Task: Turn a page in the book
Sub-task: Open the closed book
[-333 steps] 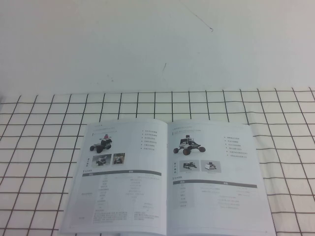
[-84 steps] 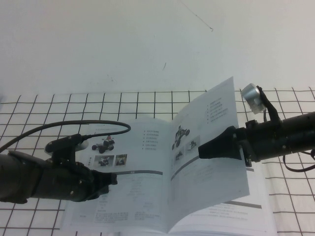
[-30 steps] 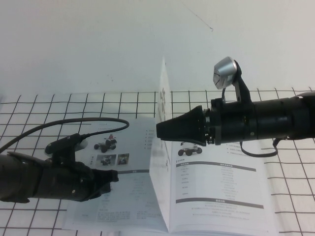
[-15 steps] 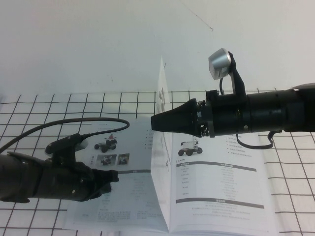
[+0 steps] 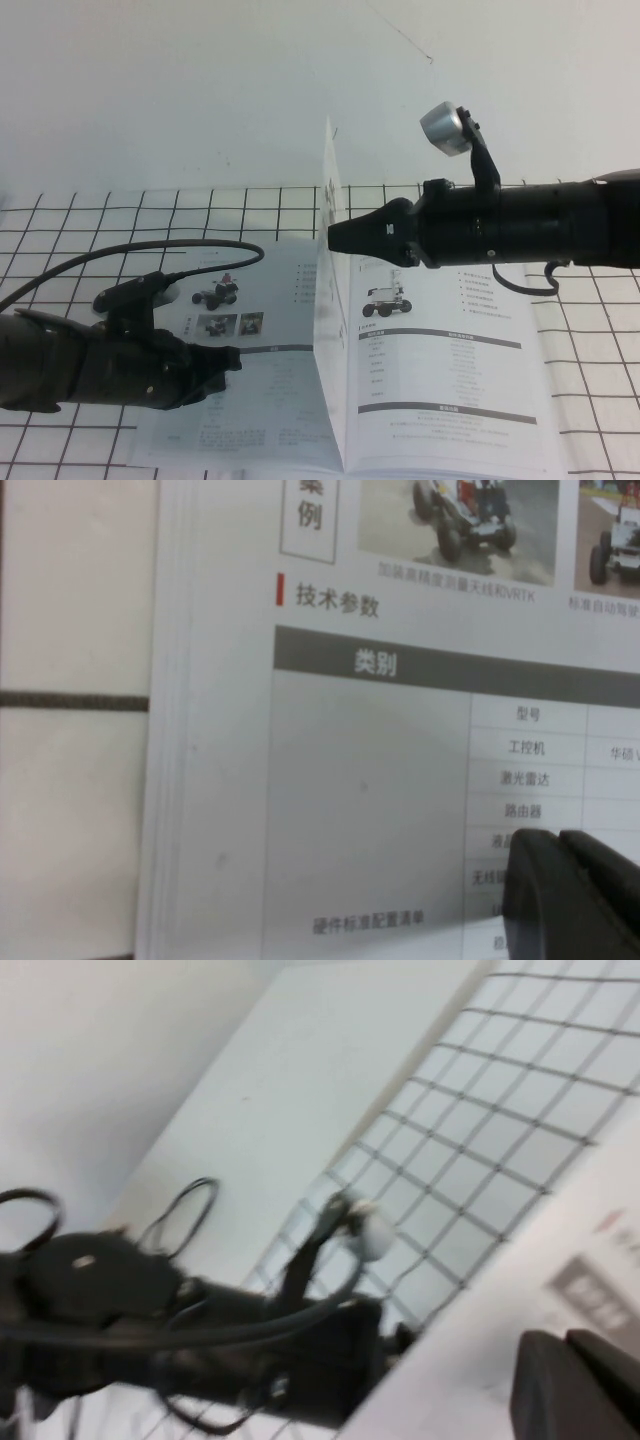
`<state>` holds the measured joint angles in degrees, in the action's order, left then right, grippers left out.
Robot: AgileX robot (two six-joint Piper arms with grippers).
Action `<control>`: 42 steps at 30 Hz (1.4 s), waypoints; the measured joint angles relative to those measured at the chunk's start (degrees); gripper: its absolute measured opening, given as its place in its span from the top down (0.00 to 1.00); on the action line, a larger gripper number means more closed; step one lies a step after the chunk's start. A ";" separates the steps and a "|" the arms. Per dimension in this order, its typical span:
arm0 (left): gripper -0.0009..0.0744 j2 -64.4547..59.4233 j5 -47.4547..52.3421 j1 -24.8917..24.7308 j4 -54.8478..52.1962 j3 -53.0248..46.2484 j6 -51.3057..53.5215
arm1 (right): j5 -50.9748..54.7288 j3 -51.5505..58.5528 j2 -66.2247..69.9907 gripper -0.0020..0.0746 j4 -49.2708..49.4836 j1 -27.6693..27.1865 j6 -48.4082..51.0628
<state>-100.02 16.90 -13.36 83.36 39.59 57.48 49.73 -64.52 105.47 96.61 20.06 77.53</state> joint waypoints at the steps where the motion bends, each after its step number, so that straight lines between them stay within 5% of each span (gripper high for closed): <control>1: 0.99 0.00 0.00 0.00 0.00 0.00 0.00 | -1.42 0.00 0.00 0.96 0.09 0.00 0.00; 26: 0.99 0.48 2.41 0.00 5.00 0.00 4.95 | -4.52 0.00 6.69 0.97 0.24 1.42 -0.44; 42: 0.99 22.64 -5.61 0.00 6.20 -0.10 5.95 | -10.60 0.00 6.78 0.98 0.69 3.79 1.77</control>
<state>-77.38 11.29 -13.36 89.56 39.49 63.43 39.13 -64.52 112.25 97.31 23.85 79.30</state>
